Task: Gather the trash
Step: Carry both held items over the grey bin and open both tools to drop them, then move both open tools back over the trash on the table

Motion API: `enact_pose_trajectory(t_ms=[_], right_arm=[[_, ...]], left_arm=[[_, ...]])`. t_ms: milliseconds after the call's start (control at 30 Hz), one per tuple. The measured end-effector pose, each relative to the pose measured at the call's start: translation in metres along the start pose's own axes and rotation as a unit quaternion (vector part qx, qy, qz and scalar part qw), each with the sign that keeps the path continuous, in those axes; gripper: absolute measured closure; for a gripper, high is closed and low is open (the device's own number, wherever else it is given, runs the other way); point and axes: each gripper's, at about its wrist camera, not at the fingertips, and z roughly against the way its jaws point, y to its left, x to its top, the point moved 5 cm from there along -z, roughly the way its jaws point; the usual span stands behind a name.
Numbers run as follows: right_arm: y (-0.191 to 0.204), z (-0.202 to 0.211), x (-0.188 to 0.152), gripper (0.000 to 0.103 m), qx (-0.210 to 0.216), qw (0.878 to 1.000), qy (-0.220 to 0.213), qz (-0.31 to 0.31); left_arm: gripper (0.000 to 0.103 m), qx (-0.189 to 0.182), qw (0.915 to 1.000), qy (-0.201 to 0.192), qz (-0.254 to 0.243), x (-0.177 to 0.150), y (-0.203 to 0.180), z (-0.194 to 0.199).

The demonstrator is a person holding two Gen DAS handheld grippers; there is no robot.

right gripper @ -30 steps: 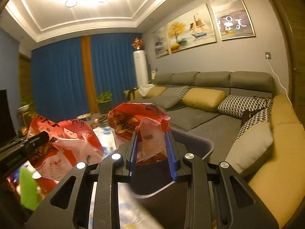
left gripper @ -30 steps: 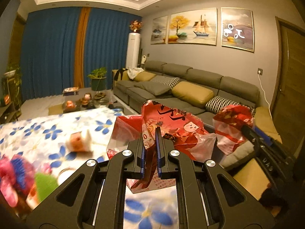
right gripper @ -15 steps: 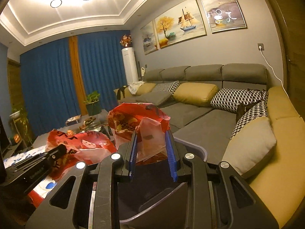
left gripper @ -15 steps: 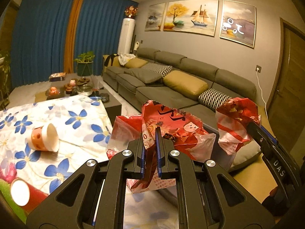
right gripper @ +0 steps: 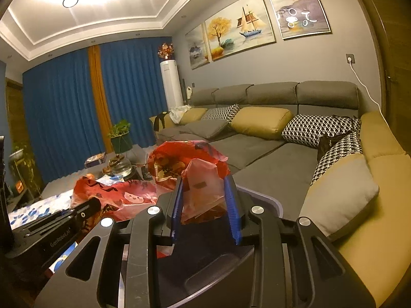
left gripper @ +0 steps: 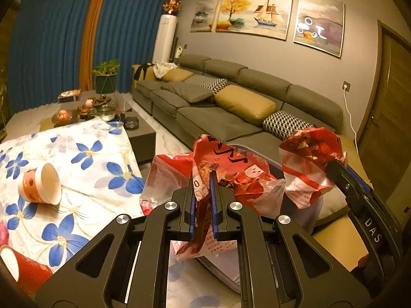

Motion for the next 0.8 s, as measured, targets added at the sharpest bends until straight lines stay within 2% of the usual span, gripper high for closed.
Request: enact_pose_trajectory(t_ms=[67,100,167,233,333,567,633,700,800], right_arm=[[0.001,-0.002,-0.001,0.071,0.000,1.000,0.002,0.001],[0.001,-0.003,-0.001,0.071,0.001,1.000,0.002,0.000],[0.003,-0.003,-0.002,0.071,0.005,1.000,0.004,0.001],[0.004,-0.004,-0.001,0.069,0.010,1.000,0.003,0.005],[0.003,-0.003,0.000,0.049,0.011,1.000,-0.004,0.008],[0.010,0.017,0.003,0.033,0.024,0.999,-0.018,0.012],[0.020,0.029,0.002,0.021,0.030,0.999,-0.025,0.028],[0.029,0.045,-0.001,0.016,0.039,0.998,-0.038,0.037],[0.041,0.062,-0.006,0.015,0.054,0.997,-0.042,0.046]], left_arm=[[0.091,-0.007,1.0000,0.006,0.001,-0.001,0.000,-0.002],[0.085,-0.011,0.9999,0.008,0.002,-0.001,-0.001,-0.002],[0.068,-0.019,0.9998,0.004,0.005,-0.001,0.003,-0.001],[0.036,-0.011,0.9999,-0.005,0.007,0.000,0.004,0.004],[0.024,0.013,0.9995,-0.024,0.019,0.002,0.016,0.016],[0.019,0.075,0.9957,-0.051,0.022,0.000,0.041,0.062],[0.019,0.089,0.9939,-0.063,0.016,-0.006,0.046,0.083],[0.019,0.098,0.9927,-0.068,0.016,-0.011,0.049,0.100],[0.019,0.118,0.9898,-0.077,0.019,-0.024,0.059,0.131]])
